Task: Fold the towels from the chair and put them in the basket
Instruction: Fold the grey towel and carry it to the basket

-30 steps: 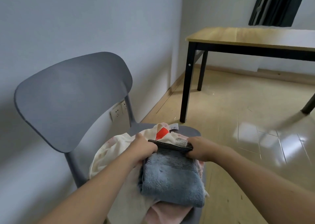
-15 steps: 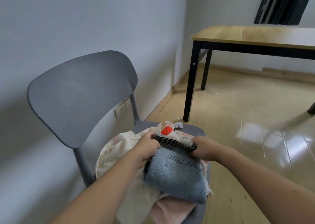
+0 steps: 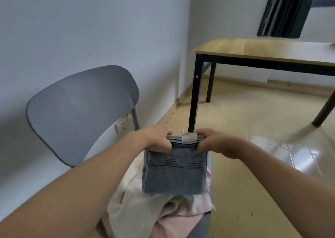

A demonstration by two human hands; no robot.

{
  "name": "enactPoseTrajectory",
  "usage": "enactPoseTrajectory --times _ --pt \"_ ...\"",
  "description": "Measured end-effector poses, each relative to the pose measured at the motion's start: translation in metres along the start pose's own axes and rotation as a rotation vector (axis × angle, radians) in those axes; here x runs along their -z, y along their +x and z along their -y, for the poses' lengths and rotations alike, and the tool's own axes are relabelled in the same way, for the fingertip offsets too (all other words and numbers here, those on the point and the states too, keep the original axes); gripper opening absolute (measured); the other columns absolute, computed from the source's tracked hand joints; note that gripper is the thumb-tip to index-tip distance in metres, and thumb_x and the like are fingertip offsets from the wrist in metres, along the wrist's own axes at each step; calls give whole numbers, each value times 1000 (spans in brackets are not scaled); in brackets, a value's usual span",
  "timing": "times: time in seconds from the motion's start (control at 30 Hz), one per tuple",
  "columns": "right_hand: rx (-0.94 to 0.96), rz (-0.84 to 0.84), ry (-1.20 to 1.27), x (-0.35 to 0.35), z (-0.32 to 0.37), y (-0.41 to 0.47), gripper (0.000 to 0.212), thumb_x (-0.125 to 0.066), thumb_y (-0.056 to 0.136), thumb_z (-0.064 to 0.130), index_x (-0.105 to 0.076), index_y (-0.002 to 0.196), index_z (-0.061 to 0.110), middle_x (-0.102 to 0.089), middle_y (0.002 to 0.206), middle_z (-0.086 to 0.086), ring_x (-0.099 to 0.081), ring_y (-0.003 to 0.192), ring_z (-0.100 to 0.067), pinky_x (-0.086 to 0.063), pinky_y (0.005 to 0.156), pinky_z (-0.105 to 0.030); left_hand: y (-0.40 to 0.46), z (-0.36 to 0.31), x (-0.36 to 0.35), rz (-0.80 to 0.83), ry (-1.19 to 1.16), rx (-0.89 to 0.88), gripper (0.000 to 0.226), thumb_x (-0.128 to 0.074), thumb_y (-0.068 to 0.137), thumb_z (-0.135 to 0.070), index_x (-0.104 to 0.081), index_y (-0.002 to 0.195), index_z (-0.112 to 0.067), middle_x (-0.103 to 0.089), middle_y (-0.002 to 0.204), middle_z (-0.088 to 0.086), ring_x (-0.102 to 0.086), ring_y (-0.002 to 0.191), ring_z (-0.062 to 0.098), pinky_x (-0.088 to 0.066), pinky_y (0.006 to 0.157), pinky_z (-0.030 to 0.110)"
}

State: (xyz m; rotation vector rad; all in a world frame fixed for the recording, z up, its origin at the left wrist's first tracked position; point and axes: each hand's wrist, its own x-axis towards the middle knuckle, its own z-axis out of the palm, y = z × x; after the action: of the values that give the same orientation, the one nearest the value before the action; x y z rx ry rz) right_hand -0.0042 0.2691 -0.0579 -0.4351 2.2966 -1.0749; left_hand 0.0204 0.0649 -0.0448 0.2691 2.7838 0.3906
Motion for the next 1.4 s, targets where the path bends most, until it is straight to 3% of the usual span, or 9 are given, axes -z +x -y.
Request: enactPoseTrajectory --times 0.13,0.27,0.37,0.5,0.6,0.8,0.93,1.1,1.4 --pt "141 -230 54 15 21 -14 25 -63 80 -4 -56 102 6 -60 100 -13 -56 89 -22 -50 71 -27 -15 -21 30 -380 414 -74 13 -57 75 -24 -44 77 -21 -57 85 -1 -54 78 22 -33 65 30" --pt "315 -431 -179 -14 26 -48 23 -72 77 5 -55 89 16 -60 86 -1 -56 72 -12 -47 60 -19 -56 -21 -1 -716 631 -87 27 -51 89 -25 -41 113 -18 -57 104 4 -58 89 25 -38 63 33" --pt "265 -296 -339 -53 -8 -55 31 -70 76 9 -48 76 31 -53 76 12 -48 63 -2 -37 55 -13 -72 -8 -64 -446 548 -52 36 -47 91 -18 -44 127 -17 -58 115 5 -59 100 25 -48 77 35" --pt "0 -26 -402 -91 -64 -71 21 -69 75 24 -50 84 24 -56 90 4 -54 75 -11 -50 65 -24 -96 9 -116 -17 280 -46 22 -54 83 -27 -59 102 -18 -60 108 5 -59 99 27 -48 80 37" --pt "-82 -68 -215 -88 -67 -72 28 -73 72 23 -57 93 15 -62 98 -6 -60 88 -22 -54 79 -35 -94 23 -113 -56 -54 1 14 -55 80 -23 -61 92 -19 -62 89 -2 -58 84 19 -44 69 30" --pt "-129 -75 -23 -75 -59 -55 18 -68 83 24 -59 96 15 -61 95 -3 -54 82 -14 -48 73 -28 -64 39 -114 -193 -458 194 14 -57 90 -35 -56 91 -21 -62 87 -5 -59 86 16 -45 73 30" --pt "-161 -173 124 -67 -62 -33 19 -62 90 28 -59 103 14 -65 106 -12 -60 89 -23 -55 81 -43 -35 34 -121 -361 -424 350 34 -43 95 -50 -48 111 -20 -62 111 -1 -58 102 24 -48 87 38" --pt "-220 -204 339 -67 -67 -6 17 -49 99 33 -50 113 24 -63 112 -1 -65 96 -21 -59 69 -38 -1 36 -127 -508 -457 490 49 -43 92 -58 -49 117 -16 -61 119 7 -53 113 32 -43 93 41" --pt "-381 -206 514 -70 -78 28 22 -52 98 25 -53 117 16 -65 101 -7 -61 81 -18 -49 61 -27 36 56 -135 -356 -463 550 62 -29 91 -67 -65 97 -16 -65 113 12 -55 106 33 -41 98 41"
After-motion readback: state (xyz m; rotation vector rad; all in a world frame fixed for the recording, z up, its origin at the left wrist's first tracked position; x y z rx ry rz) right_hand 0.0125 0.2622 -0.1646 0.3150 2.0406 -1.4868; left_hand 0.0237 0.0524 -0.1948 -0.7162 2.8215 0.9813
